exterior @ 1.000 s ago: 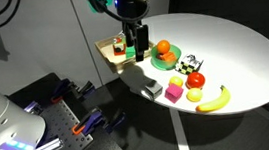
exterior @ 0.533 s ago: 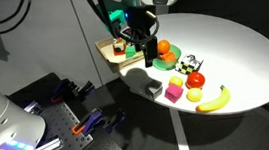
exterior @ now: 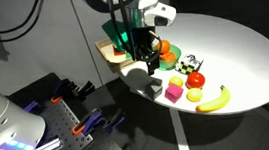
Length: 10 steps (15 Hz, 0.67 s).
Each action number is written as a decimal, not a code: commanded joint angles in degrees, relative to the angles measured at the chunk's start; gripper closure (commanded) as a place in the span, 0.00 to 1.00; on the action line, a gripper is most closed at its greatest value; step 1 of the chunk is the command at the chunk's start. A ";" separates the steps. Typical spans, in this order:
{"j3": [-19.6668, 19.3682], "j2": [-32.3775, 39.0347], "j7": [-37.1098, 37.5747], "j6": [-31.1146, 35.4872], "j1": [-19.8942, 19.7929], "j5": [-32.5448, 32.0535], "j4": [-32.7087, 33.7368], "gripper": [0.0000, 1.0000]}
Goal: Put the gray block on the tray
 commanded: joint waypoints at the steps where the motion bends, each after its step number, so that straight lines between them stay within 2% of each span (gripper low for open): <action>1: -0.25 4.75 -4.51 3.42 0.85 1.49 1.61 0.00; 10: -0.24 16.07 -6.56 9.85 0.90 0.68 6.19 0.00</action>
